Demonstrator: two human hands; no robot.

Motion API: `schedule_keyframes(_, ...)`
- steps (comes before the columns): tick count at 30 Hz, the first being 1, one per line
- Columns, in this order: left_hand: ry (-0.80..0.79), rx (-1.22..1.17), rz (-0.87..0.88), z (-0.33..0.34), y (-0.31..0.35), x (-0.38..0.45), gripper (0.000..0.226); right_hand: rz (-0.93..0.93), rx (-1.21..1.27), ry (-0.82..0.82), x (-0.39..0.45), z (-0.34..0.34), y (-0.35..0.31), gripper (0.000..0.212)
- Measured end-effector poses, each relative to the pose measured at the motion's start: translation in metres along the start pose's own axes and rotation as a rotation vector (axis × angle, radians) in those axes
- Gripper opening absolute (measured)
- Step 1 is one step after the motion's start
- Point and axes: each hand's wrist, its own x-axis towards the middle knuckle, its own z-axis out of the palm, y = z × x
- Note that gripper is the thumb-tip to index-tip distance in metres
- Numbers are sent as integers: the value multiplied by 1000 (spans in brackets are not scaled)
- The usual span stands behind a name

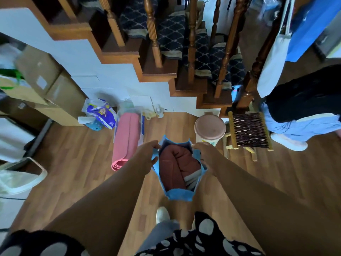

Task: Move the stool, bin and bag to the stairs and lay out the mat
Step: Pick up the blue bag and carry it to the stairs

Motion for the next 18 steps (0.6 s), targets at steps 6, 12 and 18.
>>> schedule_keyframes(6,24,35,52,19,35,49,17,102,-54,21,45,-4,-32,36)
schedule_keyframes(12,-72,103,26,49,89,112,22,140,5,107,106,-4,-81,40)
schedule_keyframes(18,-111,223,-43,61,136,165,8,207,76,103,149,4,-105,39)
